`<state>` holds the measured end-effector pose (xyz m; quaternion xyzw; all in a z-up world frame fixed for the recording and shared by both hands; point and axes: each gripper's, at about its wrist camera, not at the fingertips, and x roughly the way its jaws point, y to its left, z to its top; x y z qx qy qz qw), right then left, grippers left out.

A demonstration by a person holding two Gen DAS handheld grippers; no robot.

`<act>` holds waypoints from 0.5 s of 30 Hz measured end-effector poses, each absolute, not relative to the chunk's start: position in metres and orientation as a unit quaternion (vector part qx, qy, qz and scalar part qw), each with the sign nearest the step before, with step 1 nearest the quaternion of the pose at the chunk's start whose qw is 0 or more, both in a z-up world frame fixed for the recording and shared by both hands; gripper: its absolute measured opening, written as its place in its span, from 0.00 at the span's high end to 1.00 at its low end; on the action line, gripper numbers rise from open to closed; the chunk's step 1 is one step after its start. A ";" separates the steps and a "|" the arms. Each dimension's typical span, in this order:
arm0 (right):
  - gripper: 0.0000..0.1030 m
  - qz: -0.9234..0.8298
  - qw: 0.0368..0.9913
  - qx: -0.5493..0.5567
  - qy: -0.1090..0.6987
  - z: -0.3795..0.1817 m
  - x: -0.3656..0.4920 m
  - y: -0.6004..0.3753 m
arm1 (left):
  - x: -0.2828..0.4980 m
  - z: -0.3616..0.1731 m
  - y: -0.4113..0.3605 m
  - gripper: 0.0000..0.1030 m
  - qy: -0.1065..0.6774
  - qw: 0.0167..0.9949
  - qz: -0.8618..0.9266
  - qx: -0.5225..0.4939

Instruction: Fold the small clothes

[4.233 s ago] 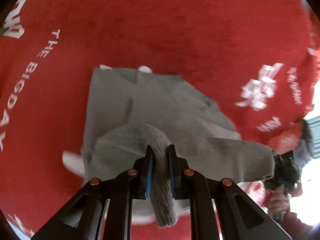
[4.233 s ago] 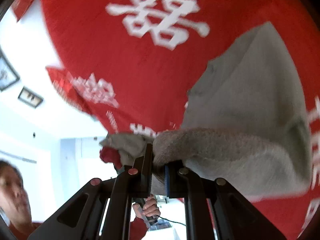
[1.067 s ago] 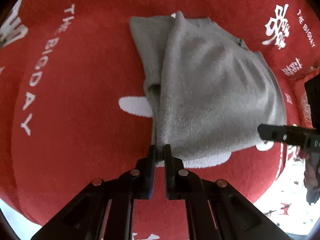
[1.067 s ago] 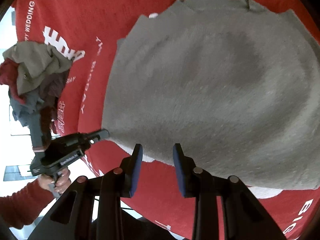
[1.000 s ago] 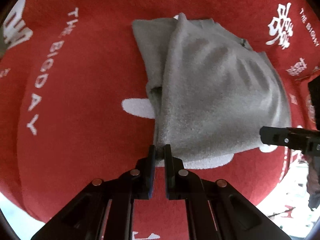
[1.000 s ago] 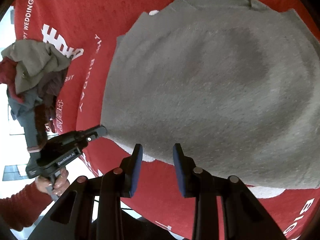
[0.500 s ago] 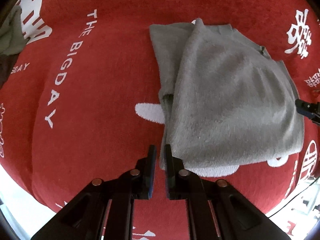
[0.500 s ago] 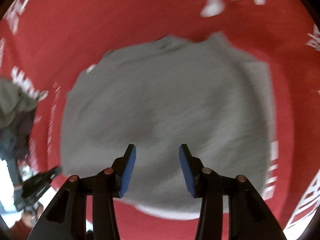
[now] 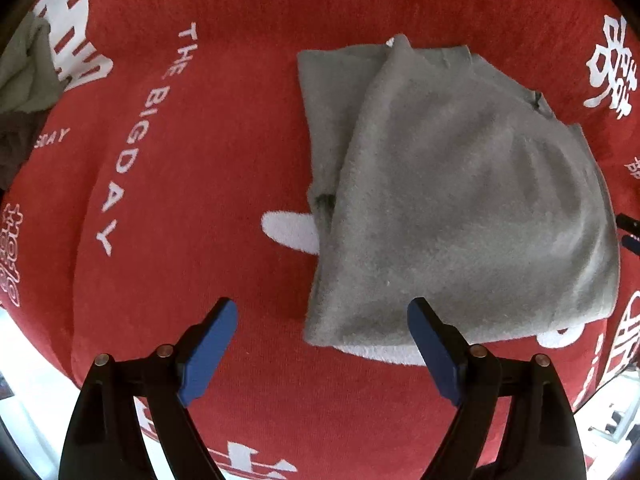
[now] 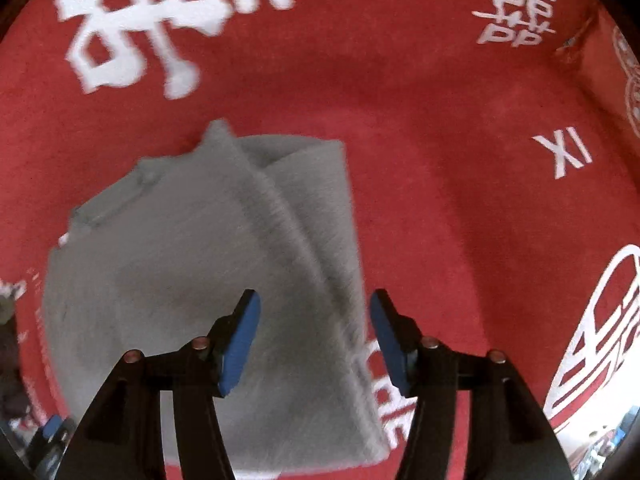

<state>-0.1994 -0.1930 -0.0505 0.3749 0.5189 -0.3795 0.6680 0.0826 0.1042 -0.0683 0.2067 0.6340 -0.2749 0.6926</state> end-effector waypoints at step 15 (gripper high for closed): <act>0.41 -0.191 0.694 0.424 0.549 -0.058 -0.166 -0.059 | 0.064 -0.071 0.102 0.15 0.647 0.681 -0.268 0.212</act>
